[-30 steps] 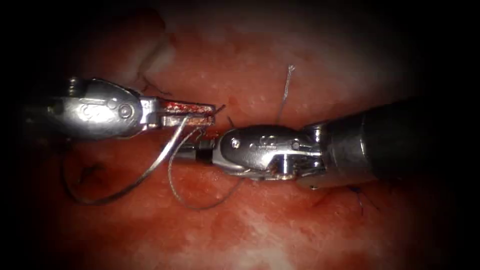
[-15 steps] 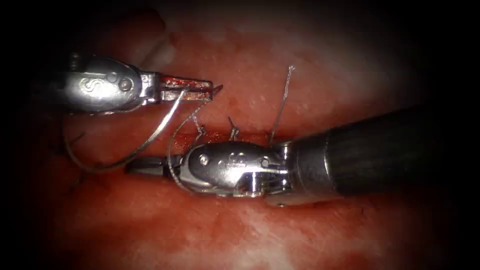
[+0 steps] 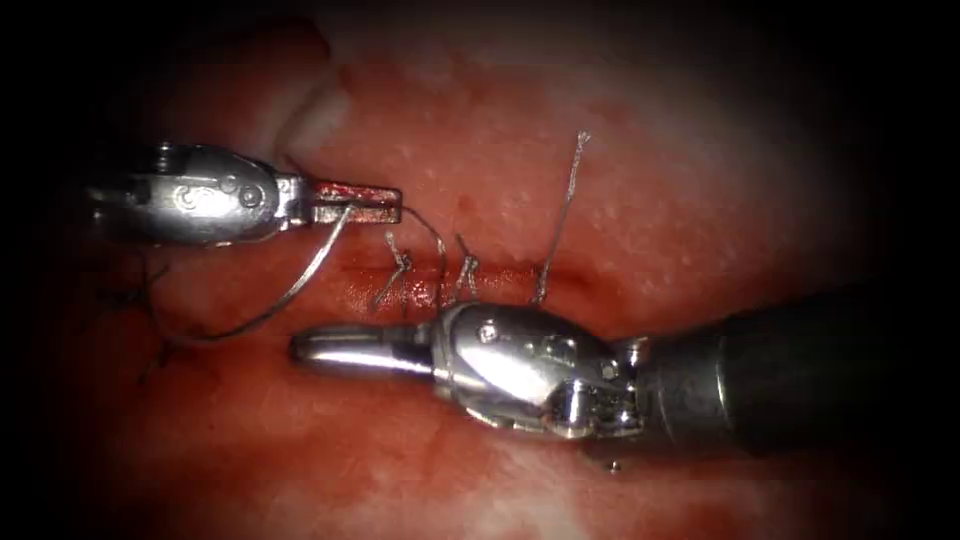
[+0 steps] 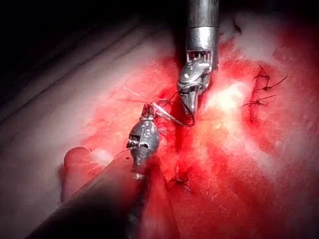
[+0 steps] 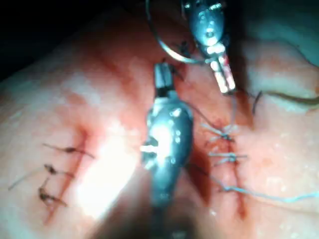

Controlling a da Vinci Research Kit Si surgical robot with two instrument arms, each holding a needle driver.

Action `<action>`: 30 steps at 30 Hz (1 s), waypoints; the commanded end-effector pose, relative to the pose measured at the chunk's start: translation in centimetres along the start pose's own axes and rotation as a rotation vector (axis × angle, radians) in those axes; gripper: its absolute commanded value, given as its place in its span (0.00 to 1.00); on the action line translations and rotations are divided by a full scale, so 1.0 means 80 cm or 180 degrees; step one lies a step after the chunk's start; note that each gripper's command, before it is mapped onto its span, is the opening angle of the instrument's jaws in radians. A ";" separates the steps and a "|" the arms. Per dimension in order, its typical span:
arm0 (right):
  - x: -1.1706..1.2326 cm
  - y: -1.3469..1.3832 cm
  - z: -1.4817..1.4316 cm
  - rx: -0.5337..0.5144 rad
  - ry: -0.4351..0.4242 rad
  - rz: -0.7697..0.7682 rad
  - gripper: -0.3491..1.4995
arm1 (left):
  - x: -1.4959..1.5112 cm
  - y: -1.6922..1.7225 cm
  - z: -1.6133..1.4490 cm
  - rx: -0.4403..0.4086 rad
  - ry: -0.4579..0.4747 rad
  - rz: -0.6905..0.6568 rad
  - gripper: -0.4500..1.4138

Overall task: Wound Closure
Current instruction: Wrap the long suture end counter-clockwise around the gripper once, then grab the tail of the suture.

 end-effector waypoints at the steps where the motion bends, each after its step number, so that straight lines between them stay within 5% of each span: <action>1: -0.0003 -0.0002 -0.0016 -0.0055 0.0028 0.0020 0.03 | -0.0009 0.0002 0.0011 -0.0007 0.0016 0.0000 0.00; 6: 0.0012 0.0002 -0.0066 -0.0352 0.0123 0.0025 0.04 | -0.0035 0.0023 0.0035 -0.0055 0.0025 -0.0030 0.00; 18: 0.0005 0.0032 -0.0108 -0.1281 0.0308 0.0058 0.31 | -0.0039 0.0050 0.0092 -0.0181 0.0093 -0.0023 0.00; 22: 0.0007 0.0057 -0.0124 -0.1803 0.0315 0.0030 0.71 | -0.0030 0.0048 0.0105 -0.0197 0.0117 -0.0041 0.00; 30: -0.0003 0.0082 -0.0147 -0.2367 0.0085 0.0063 0.70 | -0.0021 0.0039 0.0111 -0.0184 0.0151 -0.0050 0.00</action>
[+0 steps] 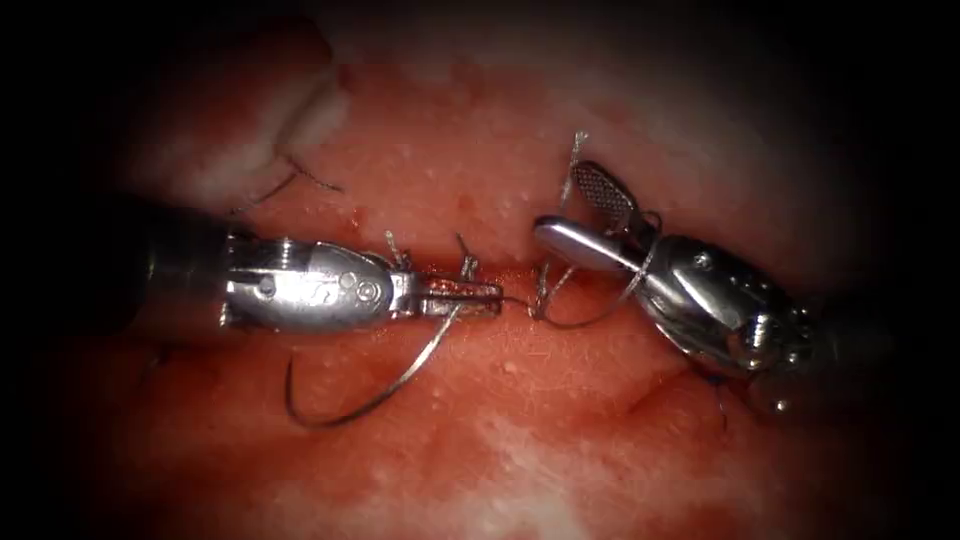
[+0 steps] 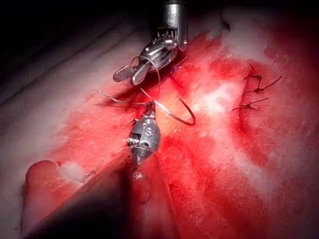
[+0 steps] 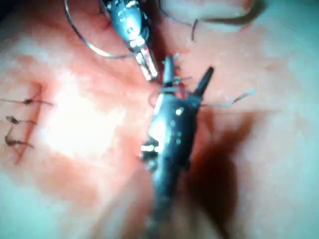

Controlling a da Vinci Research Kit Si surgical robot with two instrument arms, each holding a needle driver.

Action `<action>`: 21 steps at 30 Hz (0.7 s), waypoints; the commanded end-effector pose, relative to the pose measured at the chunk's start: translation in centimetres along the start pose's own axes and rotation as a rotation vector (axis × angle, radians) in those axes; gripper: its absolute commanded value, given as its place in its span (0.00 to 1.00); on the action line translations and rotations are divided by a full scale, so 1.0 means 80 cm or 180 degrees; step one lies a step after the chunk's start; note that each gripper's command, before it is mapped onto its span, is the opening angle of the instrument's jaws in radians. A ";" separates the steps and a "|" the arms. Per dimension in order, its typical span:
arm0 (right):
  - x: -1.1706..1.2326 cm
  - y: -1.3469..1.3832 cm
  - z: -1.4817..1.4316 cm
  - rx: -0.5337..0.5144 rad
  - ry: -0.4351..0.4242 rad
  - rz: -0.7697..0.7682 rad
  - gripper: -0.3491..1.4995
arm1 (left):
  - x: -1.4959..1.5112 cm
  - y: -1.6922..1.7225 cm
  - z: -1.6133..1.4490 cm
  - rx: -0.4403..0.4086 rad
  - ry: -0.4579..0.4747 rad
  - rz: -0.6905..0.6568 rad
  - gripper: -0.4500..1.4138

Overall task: Wound Closure
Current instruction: Grab the tail of the suture.

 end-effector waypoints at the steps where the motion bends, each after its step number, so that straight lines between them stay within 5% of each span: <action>1: -0.0014 0.0001 0.0005 -0.0083 -0.0042 0.0031 0.70 | -0.0003 -0.0002 0.0008 0.0004 0.0002 -0.0005 0.00; 21: -0.0068 0.0056 0.0042 -0.0792 -0.0443 0.0701 0.81 | 0.0011 -0.0025 0.0008 0.0033 0.0018 -0.0065 0.00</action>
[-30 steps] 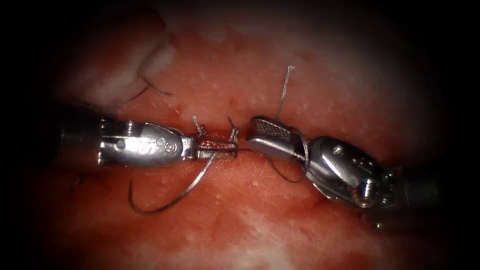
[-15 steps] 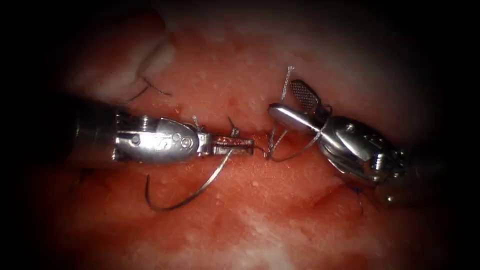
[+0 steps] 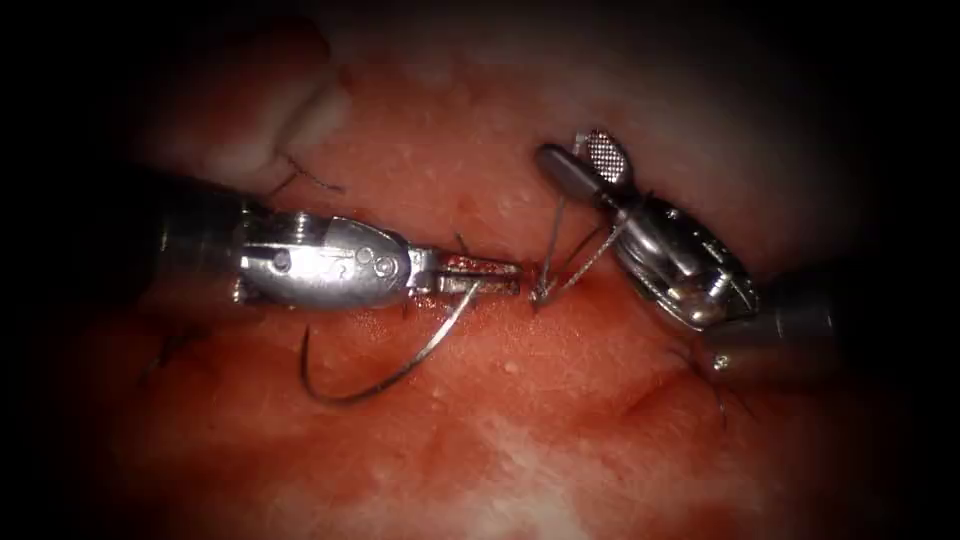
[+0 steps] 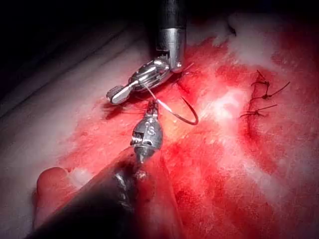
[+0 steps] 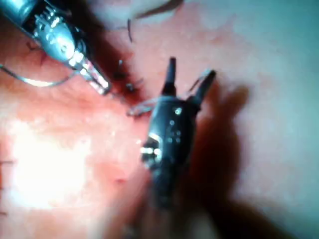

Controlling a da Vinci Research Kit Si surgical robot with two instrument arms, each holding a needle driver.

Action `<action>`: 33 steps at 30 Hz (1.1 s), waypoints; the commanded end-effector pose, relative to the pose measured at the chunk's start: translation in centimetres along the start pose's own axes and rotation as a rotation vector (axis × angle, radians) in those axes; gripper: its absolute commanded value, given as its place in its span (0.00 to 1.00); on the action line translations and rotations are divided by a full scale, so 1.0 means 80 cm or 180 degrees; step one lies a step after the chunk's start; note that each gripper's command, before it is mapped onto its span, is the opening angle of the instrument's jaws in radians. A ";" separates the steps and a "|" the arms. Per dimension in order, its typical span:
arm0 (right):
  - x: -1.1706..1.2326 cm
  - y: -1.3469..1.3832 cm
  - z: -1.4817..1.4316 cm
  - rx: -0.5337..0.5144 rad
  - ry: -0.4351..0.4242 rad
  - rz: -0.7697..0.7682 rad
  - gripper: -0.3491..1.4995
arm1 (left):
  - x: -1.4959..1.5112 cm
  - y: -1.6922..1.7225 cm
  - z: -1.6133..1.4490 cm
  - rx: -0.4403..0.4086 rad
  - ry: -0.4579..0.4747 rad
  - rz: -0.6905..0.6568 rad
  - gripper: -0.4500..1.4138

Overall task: Wound Closure
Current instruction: Grab the tail of the suture, then pull the suture tail down and the long suture end up to tension.

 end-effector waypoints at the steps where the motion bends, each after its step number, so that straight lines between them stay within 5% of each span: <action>1: -0.0013 -0.0001 0.0004 -0.0019 -0.0036 -0.0003 0.81 | -0.0005 0.0000 0.0007 0.0004 -0.0001 0.0002 0.00; 9: -0.0025 -0.0004 0.0010 0.0085 -0.0201 0.0075 0.78 | -0.0005 0.0001 0.0006 0.0001 0.0000 0.0003 0.00; 13: -0.0034 -0.0012 0.0019 0.0175 -0.0251 0.0127 0.67 | -0.0005 0.0001 0.0006 0.0001 0.0000 0.0003 0.00; 15: -0.0037 -0.0015 0.0023 0.0270 -0.0309 0.0145 0.36 | -0.0005 0.0001 0.0005 -0.0002 0.0001 0.0004 0.00; 16: -0.0037 -0.0016 0.0023 0.0337 -0.0350 0.0144 0.09 | -0.0005 0.0001 0.0004 -0.0003 0.0002 0.0004 0.00; 17: -0.0037 -0.0016 0.0023 0.0398 -0.0398 0.0141 0.00 | -0.0005 0.0001 0.0004 -0.0005 0.0003 0.0005 0.00; 22: -0.0029 -0.0012 0.0000 0.0458 -0.0272 0.0018 0.00 | -0.0004 -0.0004 -0.0006 0.0031 -0.0014 0.0002 0.00; 29: 0.0023 -0.0048 -0.0045 0.0477 0.0059 -0.0411 0.00 | -0.0015 -0.0030 -0.0044 0.0194 -0.0095 -0.0150 0.00; 33: 0.0016 -0.0068 -0.0052 0.0616 0.0135 -0.0515 0.00 | -0.0018 -0.0053 -0.0062 0.0269 -0.0126 -0.0292 0.00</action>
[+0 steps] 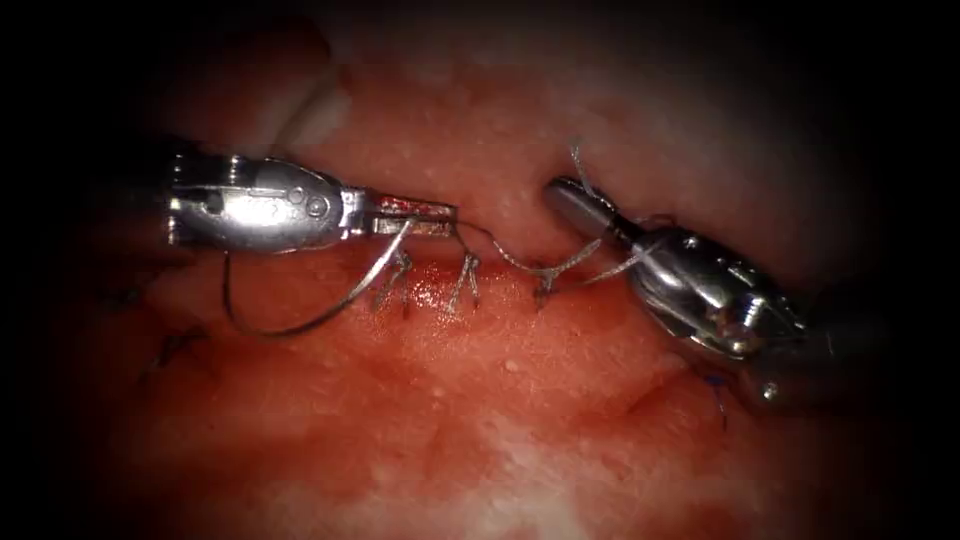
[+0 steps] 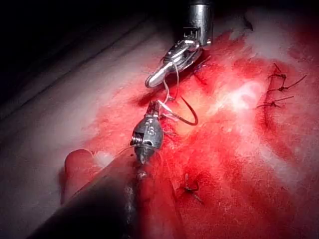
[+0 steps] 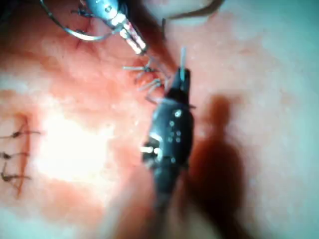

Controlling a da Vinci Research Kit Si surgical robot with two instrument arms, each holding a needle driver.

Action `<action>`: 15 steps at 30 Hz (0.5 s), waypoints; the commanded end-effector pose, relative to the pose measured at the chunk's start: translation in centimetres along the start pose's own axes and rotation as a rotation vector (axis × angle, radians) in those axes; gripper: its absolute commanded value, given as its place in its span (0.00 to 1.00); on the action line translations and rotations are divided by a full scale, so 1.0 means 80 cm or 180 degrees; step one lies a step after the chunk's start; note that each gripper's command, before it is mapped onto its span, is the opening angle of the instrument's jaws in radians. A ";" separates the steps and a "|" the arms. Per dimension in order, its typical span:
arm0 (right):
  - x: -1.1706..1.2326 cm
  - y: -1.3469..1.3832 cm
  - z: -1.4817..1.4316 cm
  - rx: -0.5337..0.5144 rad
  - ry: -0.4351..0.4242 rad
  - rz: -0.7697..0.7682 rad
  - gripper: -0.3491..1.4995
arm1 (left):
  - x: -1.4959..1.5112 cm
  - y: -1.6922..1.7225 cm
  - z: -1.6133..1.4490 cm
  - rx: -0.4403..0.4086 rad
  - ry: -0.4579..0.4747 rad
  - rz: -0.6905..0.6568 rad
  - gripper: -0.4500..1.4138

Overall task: Wound Closure
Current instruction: Pull the suture tail down and the long suture end up to tension.

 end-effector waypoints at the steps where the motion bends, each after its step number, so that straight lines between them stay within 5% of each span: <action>1: -0.0017 -0.0013 0.0002 0.0039 -0.0004 -0.0039 0.00 | -0.0003 -0.0009 0.0007 0.0032 0.0002 -0.0010 0.00; 7: -0.0038 -0.0025 -0.0015 0.0220 -0.0053 -0.0262 0.00 | 0.0030 -0.0087 -0.0009 0.0162 -0.0026 -0.0198 0.00; 15: -0.0065 -0.0057 -0.0049 0.0762 -0.0344 -0.0572 0.00 | 0.0070 -0.0139 -0.0011 0.0221 -0.0022 -0.0181 0.00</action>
